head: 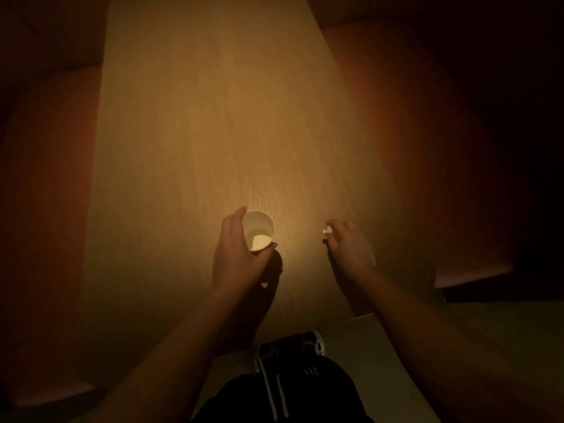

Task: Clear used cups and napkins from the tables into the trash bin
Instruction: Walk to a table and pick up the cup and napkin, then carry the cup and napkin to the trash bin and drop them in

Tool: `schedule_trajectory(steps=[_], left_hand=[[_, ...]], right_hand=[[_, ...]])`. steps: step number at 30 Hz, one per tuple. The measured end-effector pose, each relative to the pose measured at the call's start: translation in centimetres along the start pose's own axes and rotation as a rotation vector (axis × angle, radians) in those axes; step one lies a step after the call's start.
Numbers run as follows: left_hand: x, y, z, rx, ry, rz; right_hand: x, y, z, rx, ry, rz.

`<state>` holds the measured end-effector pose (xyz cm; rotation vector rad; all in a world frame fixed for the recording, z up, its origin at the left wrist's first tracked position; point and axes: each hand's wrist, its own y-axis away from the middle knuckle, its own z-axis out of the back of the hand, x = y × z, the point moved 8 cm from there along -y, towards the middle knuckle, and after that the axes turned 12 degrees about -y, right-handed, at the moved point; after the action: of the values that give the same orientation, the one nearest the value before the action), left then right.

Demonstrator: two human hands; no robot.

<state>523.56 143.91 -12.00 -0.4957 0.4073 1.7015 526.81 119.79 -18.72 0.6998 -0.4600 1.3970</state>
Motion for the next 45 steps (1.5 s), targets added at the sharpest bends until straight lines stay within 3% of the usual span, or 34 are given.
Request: schedule_trajectory(steps=[8,16,20,24,33,37,45], left_hand=[[-11.9,1.0,-4.7,0.133,-0.030,-0.385],[-21.2,9.8,-9.9,0.349,0.025,-0.837],[-23.6,18.7,-13.1,0.540,0.100,-1.030],[-25.0,28.9,-14.5,0.628,0.051,-1.296],[-23.9,55.7,-14.3,1.007,0.045,-1.738],[-22.3,68.0,-13.7,1.121,0.033,-1.904],[-19.1,93.3,-12.9,1.260,0.032,-2.129]], right_hand=[[-6.0,8.7,10.7,-0.410,-0.242,-0.196],[-13.3,25.7,12.6,-0.778,-0.286,-0.484],[-15.5,37.7,10.5,-0.968,-0.329,-0.701],[-15.5,49.5,7.7,-1.169,-0.342,-0.891],[-11.3,76.0,-2.4,-1.576,-0.405,-1.367],[-9.6,86.5,-6.4,-1.788,-0.431,-1.470],[-8.4,107.3,-12.0,-2.009,-0.431,-1.664]])
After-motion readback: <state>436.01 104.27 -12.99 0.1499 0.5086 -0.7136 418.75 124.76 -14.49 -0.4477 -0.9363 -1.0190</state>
